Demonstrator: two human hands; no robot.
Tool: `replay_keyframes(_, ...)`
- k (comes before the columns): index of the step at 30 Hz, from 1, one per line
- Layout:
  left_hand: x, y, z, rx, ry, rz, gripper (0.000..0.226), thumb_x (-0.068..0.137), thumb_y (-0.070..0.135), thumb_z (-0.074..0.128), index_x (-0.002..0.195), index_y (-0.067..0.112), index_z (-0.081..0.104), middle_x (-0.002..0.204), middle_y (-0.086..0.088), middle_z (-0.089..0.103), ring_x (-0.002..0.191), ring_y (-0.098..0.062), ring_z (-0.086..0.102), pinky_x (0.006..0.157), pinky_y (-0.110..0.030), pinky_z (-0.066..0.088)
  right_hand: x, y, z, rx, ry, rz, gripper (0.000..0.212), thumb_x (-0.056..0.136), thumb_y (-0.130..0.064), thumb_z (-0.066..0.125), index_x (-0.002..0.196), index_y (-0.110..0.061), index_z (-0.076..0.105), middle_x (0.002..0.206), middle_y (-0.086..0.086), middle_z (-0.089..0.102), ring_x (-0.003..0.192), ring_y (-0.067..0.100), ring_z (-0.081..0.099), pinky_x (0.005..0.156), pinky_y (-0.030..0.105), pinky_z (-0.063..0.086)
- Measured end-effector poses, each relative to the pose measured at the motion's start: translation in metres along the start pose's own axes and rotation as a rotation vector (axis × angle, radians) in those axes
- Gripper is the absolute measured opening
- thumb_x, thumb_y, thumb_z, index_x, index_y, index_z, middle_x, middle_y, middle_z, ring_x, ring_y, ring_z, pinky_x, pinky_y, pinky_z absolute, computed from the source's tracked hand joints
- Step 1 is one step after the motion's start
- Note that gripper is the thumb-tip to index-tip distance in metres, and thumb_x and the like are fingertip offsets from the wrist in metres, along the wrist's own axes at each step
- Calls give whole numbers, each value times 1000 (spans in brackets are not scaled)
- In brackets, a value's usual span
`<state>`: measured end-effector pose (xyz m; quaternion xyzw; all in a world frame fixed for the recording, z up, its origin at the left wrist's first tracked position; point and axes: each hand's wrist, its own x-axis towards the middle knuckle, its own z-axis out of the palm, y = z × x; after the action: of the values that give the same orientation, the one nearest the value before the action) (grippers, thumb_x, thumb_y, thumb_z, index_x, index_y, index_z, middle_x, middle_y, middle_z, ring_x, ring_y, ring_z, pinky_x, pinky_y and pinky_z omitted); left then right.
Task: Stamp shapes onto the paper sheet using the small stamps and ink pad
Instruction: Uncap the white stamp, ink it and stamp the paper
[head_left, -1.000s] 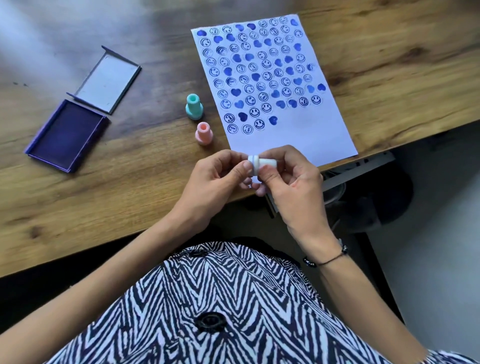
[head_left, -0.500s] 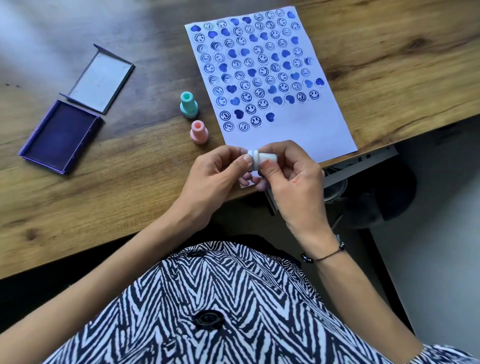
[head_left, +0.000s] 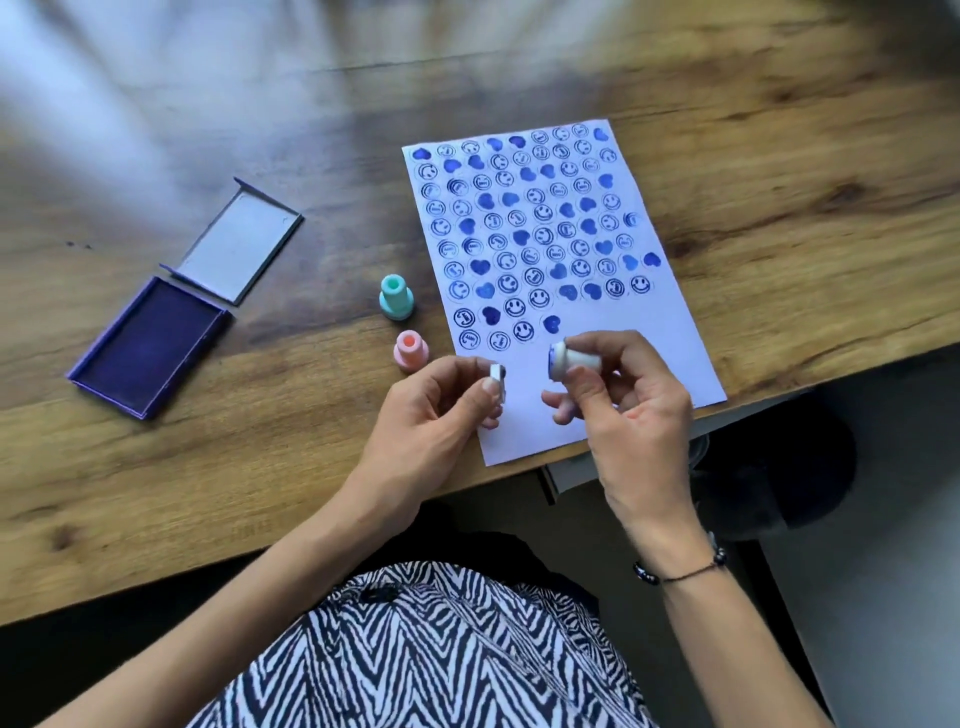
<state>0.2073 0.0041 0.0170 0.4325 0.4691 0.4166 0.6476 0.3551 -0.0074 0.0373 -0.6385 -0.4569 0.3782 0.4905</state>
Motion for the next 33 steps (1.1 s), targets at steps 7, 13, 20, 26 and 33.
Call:
replay_keyframes(7, 16, 2, 10, 67, 12, 39, 12, 83, 22, 59, 94, 16, 61, 76, 0, 61, 71, -11, 56, 76, -24, 50, 25, -4, 0, -185, -39, -46, 16, 86, -7, 60, 82, -23, 60, 71, -4, 64, 51, 10, 60, 65, 43, 60)
replay_keyframes(13, 18, -5, 17, 239, 19, 47, 21, 82, 27, 57, 98, 15, 62, 80, 2, 62, 75, -13, 57, 82, -42, 51, 76, 3, -10, -603, -148, -252, 8, 82, -12, 60, 89, -8, 63, 77, -2, 63, 73, 18, 57, 71, 29, 46)
replay_keyframes(20, 16, -5, 15, 310, 15, 87, 32, 79, 39, 56, 100, 16, 62, 83, 3, 64, 79, -17, 61, 84, -45, 53, 89, -9, -10, -408, -350, -90, 8, 80, -6, 60, 83, -14, 62, 66, -8, 57, 49, 2, 49, 63, 19, 53)
replay_keyframes(26, 6, 3, 0, 159, 23, 73, 18, 82, 24, 58, 98, 17, 61, 78, 6, 63, 71, -8, 59, 76, -30, 52, 70, -24, 0, 292, -487, 244, 13, 85, -2, 56, 82, -14, 61, 66, 1, 59, 47, 15, 41, 57, 29, 56)
replay_keyframes(33, -28, 24, -51, 5, 250, 176, 13, 81, 14, 55, 92, 13, 62, 73, 4, 63, 66, -8, 56, 65, -18, 51, 64, -65, 81, 6, -691, -72, 10, 79, -5, 59, 79, -15, 62, 63, 4, 55, 45, 12, 45, 47, 27, 47)
